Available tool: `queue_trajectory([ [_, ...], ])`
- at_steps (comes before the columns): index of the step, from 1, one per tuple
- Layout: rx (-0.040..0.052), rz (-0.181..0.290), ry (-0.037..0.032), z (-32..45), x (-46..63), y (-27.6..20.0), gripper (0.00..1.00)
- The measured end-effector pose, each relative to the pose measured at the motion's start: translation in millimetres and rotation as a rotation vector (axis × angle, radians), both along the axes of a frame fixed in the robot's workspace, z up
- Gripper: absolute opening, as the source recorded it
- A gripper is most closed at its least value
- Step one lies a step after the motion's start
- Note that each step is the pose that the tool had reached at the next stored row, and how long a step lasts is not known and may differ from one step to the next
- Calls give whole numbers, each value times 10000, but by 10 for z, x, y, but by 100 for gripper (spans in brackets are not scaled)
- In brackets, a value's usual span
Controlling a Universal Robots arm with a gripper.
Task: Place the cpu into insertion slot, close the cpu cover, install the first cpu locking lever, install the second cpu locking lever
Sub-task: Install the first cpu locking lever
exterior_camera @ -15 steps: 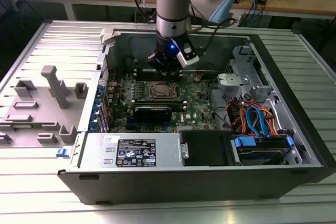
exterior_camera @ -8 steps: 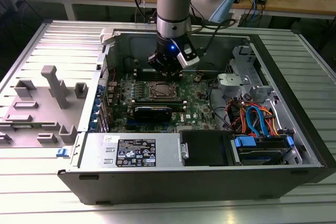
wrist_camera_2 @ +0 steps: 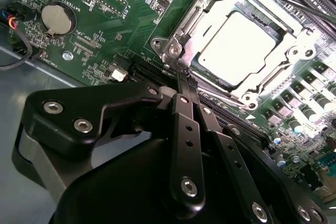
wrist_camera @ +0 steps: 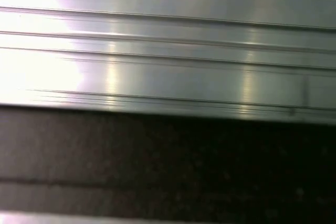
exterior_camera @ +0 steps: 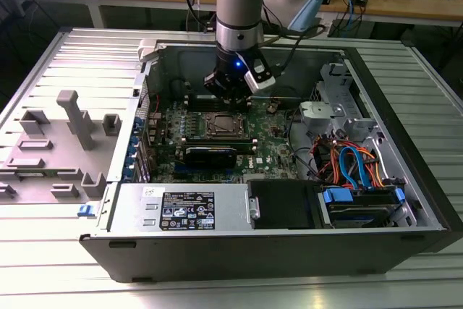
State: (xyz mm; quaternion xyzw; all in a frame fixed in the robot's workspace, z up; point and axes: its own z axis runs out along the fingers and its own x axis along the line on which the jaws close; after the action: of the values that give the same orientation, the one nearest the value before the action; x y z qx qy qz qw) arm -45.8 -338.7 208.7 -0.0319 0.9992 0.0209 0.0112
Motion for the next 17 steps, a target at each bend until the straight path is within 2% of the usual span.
queue_trajectory([
  [17, 2, -1, 0, -34, 2, -20, 11],
])
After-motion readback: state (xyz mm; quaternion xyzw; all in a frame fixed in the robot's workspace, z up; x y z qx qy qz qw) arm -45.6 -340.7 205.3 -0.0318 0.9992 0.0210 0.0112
